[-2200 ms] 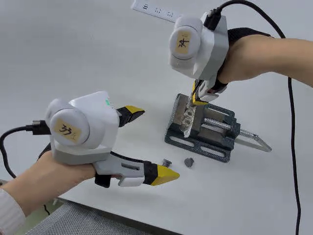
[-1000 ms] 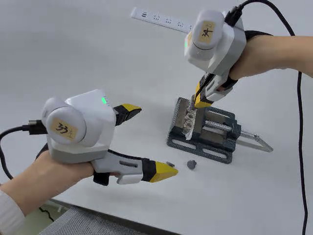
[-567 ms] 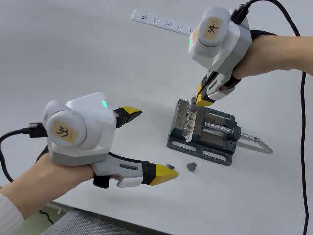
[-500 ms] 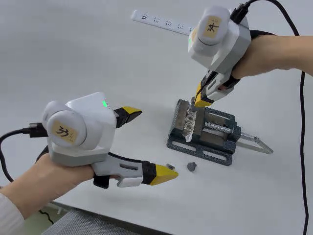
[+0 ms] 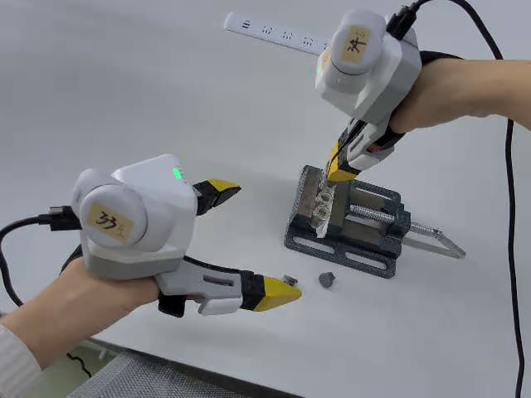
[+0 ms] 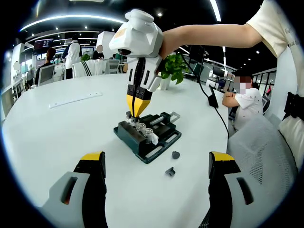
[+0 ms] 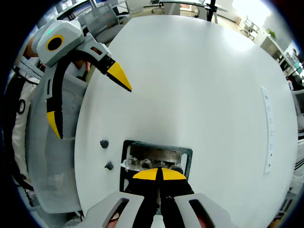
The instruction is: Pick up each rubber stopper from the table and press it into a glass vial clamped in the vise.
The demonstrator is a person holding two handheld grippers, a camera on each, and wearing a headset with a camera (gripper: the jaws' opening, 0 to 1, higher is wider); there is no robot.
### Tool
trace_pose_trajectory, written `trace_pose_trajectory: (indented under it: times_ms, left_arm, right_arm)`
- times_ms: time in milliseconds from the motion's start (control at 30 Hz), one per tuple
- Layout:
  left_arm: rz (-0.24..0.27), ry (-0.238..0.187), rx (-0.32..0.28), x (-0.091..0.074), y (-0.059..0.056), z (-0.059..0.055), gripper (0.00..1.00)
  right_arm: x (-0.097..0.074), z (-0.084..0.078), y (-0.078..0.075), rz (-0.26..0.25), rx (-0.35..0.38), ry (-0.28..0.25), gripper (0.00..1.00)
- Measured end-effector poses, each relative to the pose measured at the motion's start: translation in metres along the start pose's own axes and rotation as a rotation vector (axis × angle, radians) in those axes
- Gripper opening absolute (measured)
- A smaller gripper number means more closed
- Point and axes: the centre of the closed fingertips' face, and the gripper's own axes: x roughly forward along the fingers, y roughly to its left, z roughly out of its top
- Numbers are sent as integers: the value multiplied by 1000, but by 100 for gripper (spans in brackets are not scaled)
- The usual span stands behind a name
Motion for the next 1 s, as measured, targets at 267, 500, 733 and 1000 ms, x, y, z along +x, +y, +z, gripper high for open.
trace_pose_trajectory:
  times_ms: [267, 500, 733, 1000]
  left_arm:
    - [-4, 3, 0, 1, -1, 0, 88]
    - [-5, 3, -3, 1, -1, 0, 88]
    - [-6, 5, -7, 3, -2, -1, 88]
    - [-21, 3, -13, 8, -5, -2, 88]
  right_arm:
    - [0, -2, -1, 4, 8, -9, 0]
    - [0, -2, 0, 10, 27, -7, 0]
    - [2, -3, 1, 21, 8, 4, 0]
    - [1, -4, -4, 14, 11, 10, 0]
